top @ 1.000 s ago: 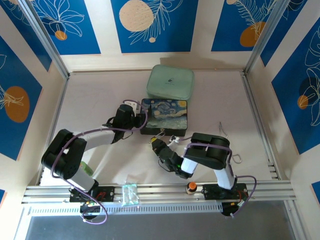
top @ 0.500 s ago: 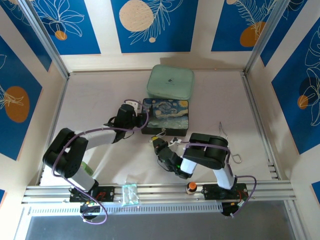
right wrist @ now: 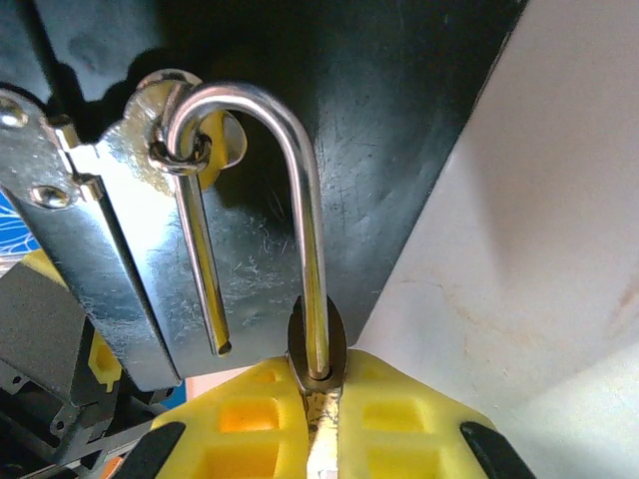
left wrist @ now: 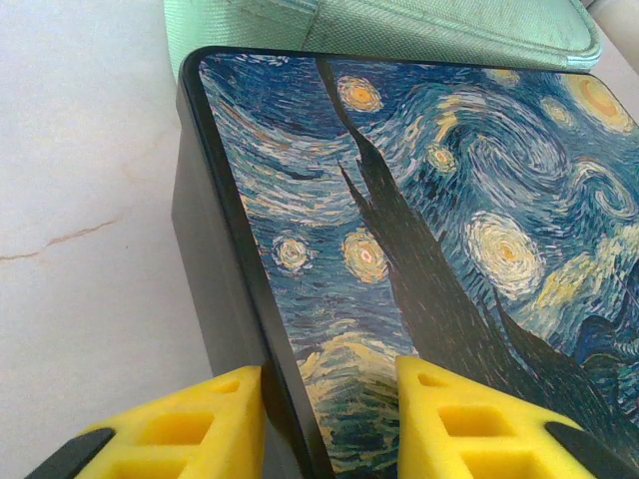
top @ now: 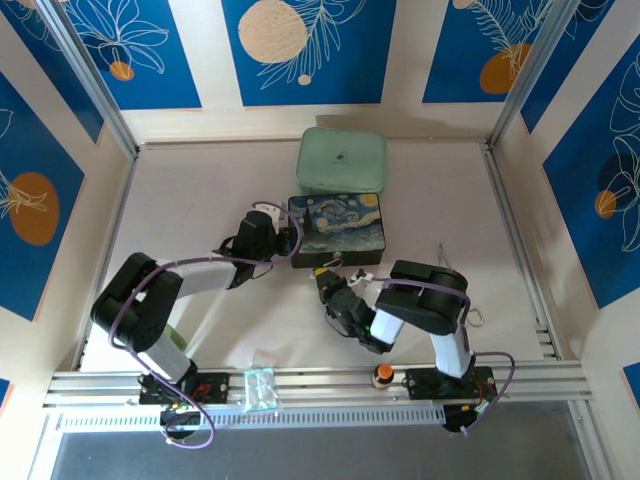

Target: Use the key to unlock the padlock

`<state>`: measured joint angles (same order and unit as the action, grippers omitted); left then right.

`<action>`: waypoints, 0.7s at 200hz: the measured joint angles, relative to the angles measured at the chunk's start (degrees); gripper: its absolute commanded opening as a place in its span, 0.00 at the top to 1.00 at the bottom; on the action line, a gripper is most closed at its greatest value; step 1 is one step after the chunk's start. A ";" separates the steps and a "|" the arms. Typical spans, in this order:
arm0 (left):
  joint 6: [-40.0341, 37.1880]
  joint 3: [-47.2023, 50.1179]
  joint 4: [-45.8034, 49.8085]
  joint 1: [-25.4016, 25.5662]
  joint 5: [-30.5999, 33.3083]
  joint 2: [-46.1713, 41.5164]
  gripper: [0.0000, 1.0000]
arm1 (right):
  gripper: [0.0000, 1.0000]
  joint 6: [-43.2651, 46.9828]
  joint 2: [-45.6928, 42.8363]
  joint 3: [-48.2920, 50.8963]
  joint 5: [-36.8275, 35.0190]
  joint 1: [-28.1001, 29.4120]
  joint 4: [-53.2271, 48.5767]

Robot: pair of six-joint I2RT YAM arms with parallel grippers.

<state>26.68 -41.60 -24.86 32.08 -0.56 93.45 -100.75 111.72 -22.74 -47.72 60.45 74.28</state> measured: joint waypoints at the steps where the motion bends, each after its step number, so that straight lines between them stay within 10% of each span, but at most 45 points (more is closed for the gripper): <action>1: 0.00 0.00 0.00 0.00 0.00 0.00 0.65 | 0.95 0.00 -0.13 0.00 0.04 -0.02 -0.20; 140: -0.33 -0.09 0.33 0.44 -1.95 -0.68 0.63 | 0.95 3.08 -6.80 3.52 7.52 -5.60 -6.27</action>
<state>26.35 -41.69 -24.53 32.51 -2.50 92.77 -97.67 104.92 -19.22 -40.21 54.85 68.01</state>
